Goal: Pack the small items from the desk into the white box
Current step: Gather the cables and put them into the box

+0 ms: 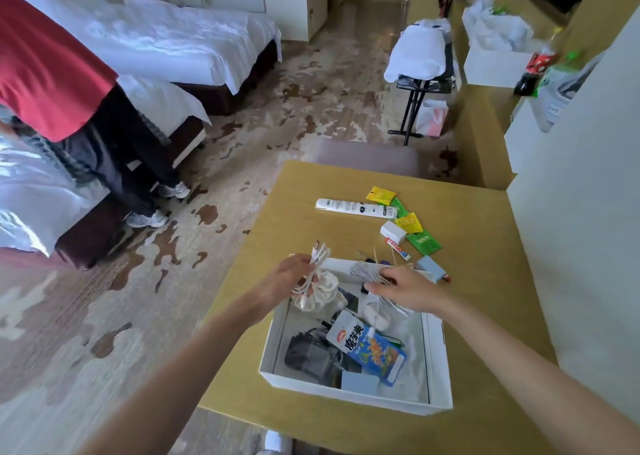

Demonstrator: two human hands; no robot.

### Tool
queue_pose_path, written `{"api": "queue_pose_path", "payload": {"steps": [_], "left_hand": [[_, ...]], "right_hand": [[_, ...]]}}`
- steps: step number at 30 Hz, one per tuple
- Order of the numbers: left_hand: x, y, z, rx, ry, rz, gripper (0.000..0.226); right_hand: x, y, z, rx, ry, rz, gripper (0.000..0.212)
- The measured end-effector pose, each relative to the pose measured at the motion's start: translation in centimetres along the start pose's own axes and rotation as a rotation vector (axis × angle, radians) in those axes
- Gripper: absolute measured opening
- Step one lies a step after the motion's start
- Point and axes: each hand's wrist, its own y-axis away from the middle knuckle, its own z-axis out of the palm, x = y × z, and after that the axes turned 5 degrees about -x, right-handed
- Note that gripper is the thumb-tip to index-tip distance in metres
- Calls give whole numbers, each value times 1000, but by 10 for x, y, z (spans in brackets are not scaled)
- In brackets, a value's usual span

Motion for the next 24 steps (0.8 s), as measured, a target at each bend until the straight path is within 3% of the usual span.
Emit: {"api": "queue_pose_path", "payload": {"steps": [2,8,16,20,24], "left_hand": [[-5,7,-3,-25,-40,24,13],[-14,5,0,-118,-300,80,19],[-19,-19,7,-107,-637,217,30],[-21,-29,11,-89,-768,283,33],[-25,-36,15,-116,-799,316,35]], "right_hand": [[3,-2,7,31,201,4,42],[10,2,20,144,334,49,24],[29,-12,38,283,976,123,58],[33,-10,41,351,933,158,55],[33,-2,48,380,818,69,37]]}}
